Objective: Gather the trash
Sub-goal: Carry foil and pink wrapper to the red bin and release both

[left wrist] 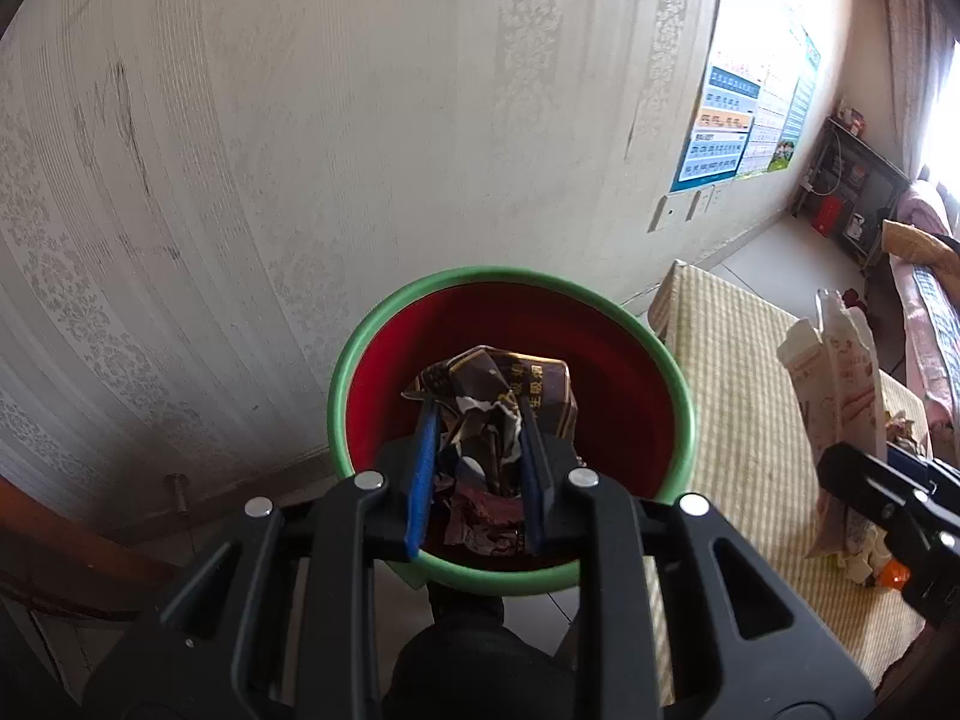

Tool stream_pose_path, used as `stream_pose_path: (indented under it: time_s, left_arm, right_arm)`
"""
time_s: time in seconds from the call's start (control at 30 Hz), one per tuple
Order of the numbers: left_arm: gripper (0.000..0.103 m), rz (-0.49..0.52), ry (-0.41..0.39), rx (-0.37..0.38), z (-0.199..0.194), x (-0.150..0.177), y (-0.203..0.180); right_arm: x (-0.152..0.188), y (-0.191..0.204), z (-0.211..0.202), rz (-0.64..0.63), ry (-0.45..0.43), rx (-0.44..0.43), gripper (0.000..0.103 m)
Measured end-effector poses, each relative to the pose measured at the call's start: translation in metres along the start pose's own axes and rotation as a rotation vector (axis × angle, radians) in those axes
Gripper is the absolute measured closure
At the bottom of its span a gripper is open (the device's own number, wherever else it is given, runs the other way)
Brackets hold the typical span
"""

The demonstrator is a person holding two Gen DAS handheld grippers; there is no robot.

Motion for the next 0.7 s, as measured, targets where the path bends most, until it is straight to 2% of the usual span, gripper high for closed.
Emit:
stream_pose_path:
  time_s: [0.2,0.3,0.37,0.4,0.43,0.47,0.57,0.7]
  left_arm:
    - [0.079,-0.052,0.049,0.003,0.025,-0.005,0.014]
    - [0.079,-0.066,0.061,0.009,0.032,-0.005,0.017]
    - [0.065,-0.09,0.069,0.008,0.035,-0.004,0.02]
    - [0.044,-0.101,0.072,0.013,0.036,-0.003,0.022]
    - [0.033,-0.118,0.064,0.02,0.034,-0.002,0.024]
    - [0.033,-0.12,0.056,0.02,0.033,-0.003,0.024]
    - [0.033,-0.085,0.045,0.028,0.027,-0.001,0.019]
    - [0.033,-0.059,0.031,0.083,0.014,0.002,0.0]
  right_arm:
    - [-0.007,0.012,0.037,-0.005,0.042,-0.033,0.064]
    - [-0.01,0.013,0.052,0.002,0.053,-0.059,0.061]
    - [-0.011,0.014,0.059,0.018,0.048,-0.062,0.054]
    - [-0.011,0.012,0.059,0.027,0.045,-0.064,0.051]
    - [-0.011,0.012,0.06,0.038,0.042,-0.064,0.045]
    - [-0.01,0.01,0.059,0.047,0.036,-0.062,0.041]
    - [-0.006,0.0,0.046,0.061,0.023,-0.046,0.041]
    - [0.004,-0.032,0.004,0.055,-0.027,0.033,0.04]
Point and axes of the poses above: each gripper's, at about its wrist camera, not at the fingertips, and z roughly the way its jaws point, y to its left, x to its underside, the point moved 1 cm from there along z, roughly the way its jaws point, and after that the axes turned 8 degrees about -y, right-handed, at the moved point
